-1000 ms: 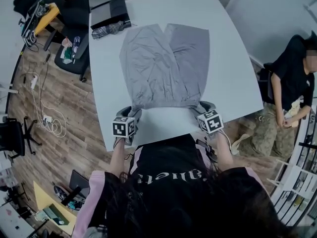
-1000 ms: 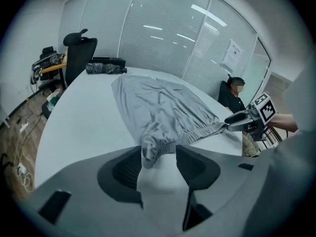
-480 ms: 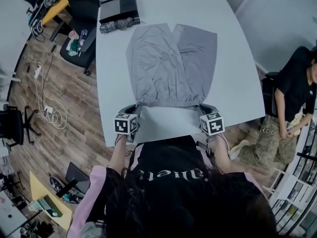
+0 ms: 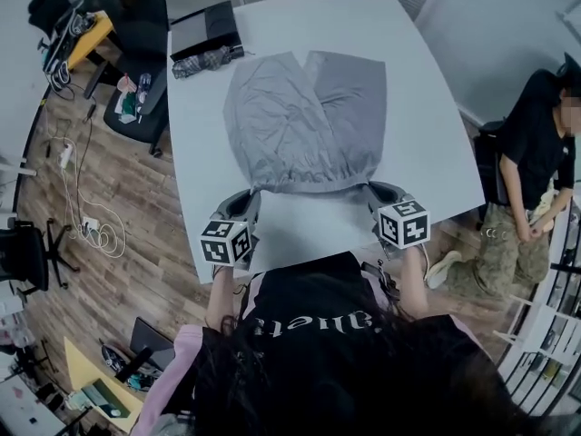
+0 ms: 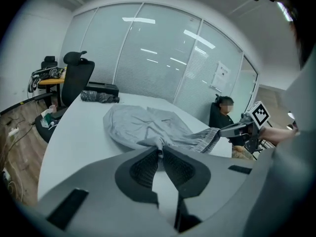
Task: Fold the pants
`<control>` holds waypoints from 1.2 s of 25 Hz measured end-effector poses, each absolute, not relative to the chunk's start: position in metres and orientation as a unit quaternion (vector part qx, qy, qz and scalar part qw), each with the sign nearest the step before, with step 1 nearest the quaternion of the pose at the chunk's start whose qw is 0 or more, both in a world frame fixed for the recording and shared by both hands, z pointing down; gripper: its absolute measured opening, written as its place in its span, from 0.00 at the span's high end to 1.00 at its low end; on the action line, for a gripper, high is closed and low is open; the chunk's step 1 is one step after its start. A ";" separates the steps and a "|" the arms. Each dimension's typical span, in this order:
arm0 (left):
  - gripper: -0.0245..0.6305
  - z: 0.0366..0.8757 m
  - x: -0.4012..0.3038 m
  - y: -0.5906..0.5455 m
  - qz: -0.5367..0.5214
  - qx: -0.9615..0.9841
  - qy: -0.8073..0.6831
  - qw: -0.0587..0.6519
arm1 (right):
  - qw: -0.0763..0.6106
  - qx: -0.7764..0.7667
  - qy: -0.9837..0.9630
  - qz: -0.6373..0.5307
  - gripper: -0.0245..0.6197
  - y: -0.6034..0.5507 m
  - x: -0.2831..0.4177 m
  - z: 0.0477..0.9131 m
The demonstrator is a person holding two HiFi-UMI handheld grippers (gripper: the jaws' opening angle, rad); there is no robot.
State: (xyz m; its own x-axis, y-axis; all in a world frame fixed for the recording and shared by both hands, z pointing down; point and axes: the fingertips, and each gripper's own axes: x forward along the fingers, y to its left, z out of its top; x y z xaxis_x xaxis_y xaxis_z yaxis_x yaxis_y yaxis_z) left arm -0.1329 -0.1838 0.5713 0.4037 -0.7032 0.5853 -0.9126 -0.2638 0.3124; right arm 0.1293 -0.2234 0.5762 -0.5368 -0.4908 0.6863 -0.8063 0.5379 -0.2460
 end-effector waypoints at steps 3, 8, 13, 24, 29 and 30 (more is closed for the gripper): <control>0.89 0.540 -0.126 -0.194 0.136 0.790 -0.523 0.291 | 0.252 0.396 -0.835 0.286 0.91 -0.228 0.130 0.551; 0.89 0.486 -0.129 -0.210 0.075 0.802 -0.535 0.255 | 0.193 0.402 -0.841 0.305 0.91 -0.237 0.133 0.508; 0.89 0.438 -0.144 -0.217 0.017 0.801 -0.553 0.228 | 0.184 0.389 -0.852 0.299 0.91 -0.235 0.139 0.467; 0.89 0.421 -0.154 -0.258 0.037 0.805 -0.561 0.191 | 0.181 0.391 -0.865 0.257 0.91 -0.282 0.151 0.440; 0.89 0.435 -0.156 -0.298 0.062 0.806 -0.556 0.191 | 0.178 0.388 -0.865 0.262 0.91 -0.327 0.150 0.449; 0.89 0.438 -0.156 -0.306 0.068 0.806 -0.556 0.190 | 0.178 0.386 -0.866 0.262 0.91 -0.336 0.150 0.451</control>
State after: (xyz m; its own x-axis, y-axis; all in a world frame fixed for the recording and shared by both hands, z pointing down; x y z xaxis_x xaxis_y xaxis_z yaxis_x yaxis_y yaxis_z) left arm -0.1562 -0.3063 0.4380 0.3732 -0.8705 0.3210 -0.9221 -0.3101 0.2313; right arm 0.1497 -0.3364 0.4505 -0.6383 -0.5756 0.5111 -0.7623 0.5652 -0.3155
